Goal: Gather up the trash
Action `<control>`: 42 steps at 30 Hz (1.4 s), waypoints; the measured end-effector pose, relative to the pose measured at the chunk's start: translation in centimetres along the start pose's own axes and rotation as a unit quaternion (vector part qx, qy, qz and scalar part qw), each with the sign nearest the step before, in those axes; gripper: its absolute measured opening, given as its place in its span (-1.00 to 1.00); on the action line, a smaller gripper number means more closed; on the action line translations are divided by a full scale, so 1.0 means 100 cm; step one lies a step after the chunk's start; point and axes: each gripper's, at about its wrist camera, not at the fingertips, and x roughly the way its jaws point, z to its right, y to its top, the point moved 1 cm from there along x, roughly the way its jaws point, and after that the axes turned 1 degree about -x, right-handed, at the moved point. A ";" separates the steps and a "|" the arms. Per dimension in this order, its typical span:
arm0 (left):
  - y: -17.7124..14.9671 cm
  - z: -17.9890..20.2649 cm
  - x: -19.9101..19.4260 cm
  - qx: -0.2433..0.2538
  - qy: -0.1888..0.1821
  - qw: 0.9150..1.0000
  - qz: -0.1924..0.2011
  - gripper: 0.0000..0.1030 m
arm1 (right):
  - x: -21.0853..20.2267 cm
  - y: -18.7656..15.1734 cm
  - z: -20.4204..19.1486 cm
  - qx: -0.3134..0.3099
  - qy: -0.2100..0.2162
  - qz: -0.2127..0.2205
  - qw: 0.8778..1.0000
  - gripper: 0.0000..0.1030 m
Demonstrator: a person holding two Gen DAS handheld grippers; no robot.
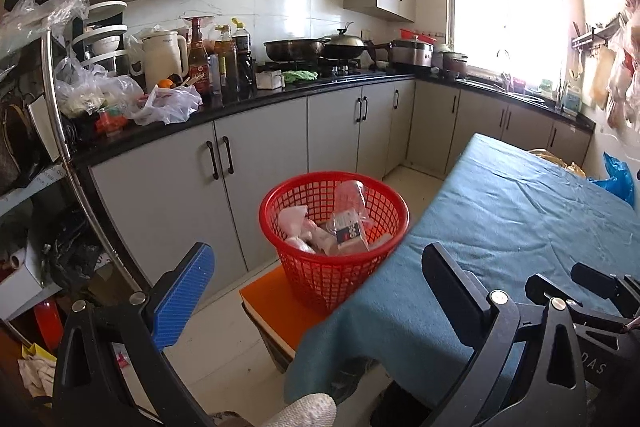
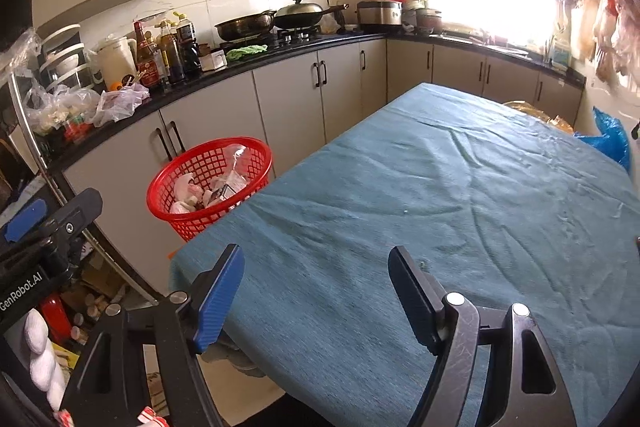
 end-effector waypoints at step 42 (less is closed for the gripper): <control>-0.024 -0.005 0.033 -0.013 -0.020 0.997 -0.079 1.00 | 0.015 -0.018 -0.009 -0.033 -0.019 -0.024 0.999 0.63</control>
